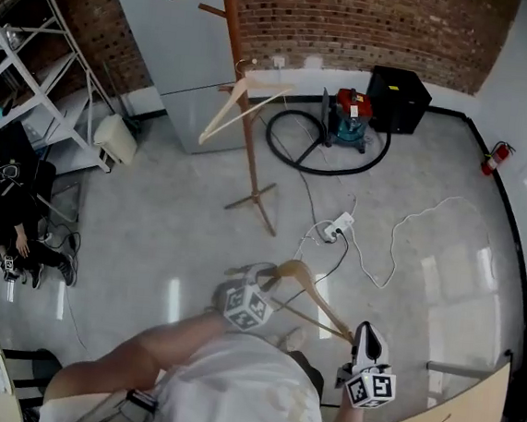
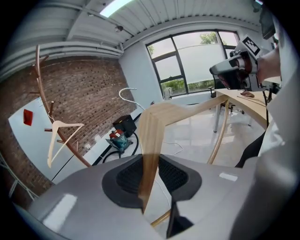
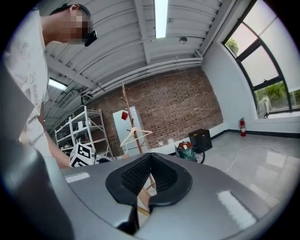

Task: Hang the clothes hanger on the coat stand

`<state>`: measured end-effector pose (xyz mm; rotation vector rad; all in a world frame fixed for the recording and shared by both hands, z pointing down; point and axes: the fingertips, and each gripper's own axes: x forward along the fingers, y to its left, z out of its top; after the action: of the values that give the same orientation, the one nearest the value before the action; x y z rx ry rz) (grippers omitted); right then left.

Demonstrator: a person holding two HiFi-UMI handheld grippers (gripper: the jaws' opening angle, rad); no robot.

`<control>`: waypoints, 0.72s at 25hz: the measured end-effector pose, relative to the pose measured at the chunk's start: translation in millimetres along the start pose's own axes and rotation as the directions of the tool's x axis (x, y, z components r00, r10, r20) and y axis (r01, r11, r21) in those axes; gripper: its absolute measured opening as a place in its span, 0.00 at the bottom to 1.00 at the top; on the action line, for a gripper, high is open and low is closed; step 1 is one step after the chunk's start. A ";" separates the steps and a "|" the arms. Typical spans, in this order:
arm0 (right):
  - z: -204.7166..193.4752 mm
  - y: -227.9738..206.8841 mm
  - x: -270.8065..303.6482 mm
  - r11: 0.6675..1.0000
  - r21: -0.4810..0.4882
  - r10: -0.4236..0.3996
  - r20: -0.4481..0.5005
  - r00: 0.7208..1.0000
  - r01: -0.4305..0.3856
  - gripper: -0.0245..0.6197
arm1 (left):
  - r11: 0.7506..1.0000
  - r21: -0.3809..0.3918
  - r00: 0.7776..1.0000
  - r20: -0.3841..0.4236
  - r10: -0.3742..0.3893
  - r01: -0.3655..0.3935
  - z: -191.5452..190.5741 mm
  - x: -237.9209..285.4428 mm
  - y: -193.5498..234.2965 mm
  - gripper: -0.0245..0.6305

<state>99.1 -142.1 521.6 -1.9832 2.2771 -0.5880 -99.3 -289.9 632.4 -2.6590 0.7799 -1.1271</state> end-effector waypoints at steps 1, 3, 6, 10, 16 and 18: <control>0.6 -0.4 13.6 0.999 -0.003 0.032 -0.006 0.999 -0.032 0.06 | 1.000 -0.009 1.000 -0.014 0.023 -0.023 -3.1 -0.8 7.8 0.19; 3.3 -3.5 37.9 0.996 -0.004 0.091 -0.010 0.996 -0.091 0.06 | 0.997 -0.015 0.997 -0.041 0.071 -0.071 -3.4 -1.3 24.5 0.19; 13.7 -12.2 63.0 0.986 -0.009 0.165 -0.019 0.986 -0.166 0.06 | 0.991 -0.040 0.990 -0.067 0.127 -0.130 0.3 5.2 41.2 0.19; 27.3 -22.3 88.9 0.961 -0.028 0.273 -0.036 0.961 -0.274 0.06 | 0.974 -0.080 0.975 -0.088 0.203 -0.210 11.1 7.8 57.3 0.19; 20.1 -19.6 118.0 0.914 -0.012 0.403 -0.099 0.910 -0.406 0.06 | 0.945 -0.104 0.944 -0.154 0.291 -0.309 22.2 -7.7 69.3 0.19; 12.8 -13.8 125.3 0.895 -0.001 0.442 -0.118 0.889 -0.445 0.06 | 0.936 -0.120 0.935 -0.172 0.310 -0.332 20.1 -10.4 71.4 0.19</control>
<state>94.8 -267.5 539.0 -1.3826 2.6939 -0.6339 -120.0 -346.7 588.2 -2.4484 1.3200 -1.2299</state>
